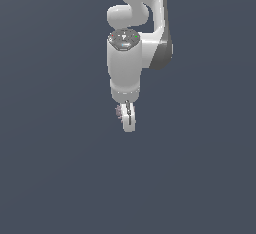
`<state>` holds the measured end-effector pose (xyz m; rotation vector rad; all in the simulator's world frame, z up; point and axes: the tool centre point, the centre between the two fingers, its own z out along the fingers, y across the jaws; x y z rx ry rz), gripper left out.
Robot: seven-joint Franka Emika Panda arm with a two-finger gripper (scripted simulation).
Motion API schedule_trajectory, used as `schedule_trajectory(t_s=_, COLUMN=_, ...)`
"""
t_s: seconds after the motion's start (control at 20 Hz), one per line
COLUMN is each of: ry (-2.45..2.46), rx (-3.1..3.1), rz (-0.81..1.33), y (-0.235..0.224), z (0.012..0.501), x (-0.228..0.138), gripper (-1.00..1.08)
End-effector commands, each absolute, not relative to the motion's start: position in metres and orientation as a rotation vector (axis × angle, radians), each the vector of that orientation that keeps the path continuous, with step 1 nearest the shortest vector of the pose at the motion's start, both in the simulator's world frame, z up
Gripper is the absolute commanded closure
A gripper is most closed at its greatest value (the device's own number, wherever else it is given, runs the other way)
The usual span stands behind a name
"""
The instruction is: Pick up the object and move it to a goal position.
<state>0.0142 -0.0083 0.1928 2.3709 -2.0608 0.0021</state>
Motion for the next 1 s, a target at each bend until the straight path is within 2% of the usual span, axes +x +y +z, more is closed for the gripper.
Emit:
schedule_trajectory(t_s=0.0, ry=-2.061, rx=2.370, rz=0.003, y=0.005, z=0.221, x=0.016, gripper=1.08)
schedule_trajectory(t_s=0.6, ry=-2.060, rx=2.369, rz=0.004, y=0.066, z=0.349, x=0.026, gripper=1.08)
schedule_trajectory(t_s=0.95, ry=-2.059, rx=2.371, rz=0.002, y=0.094, z=0.405, x=0.032, gripper=1.08)
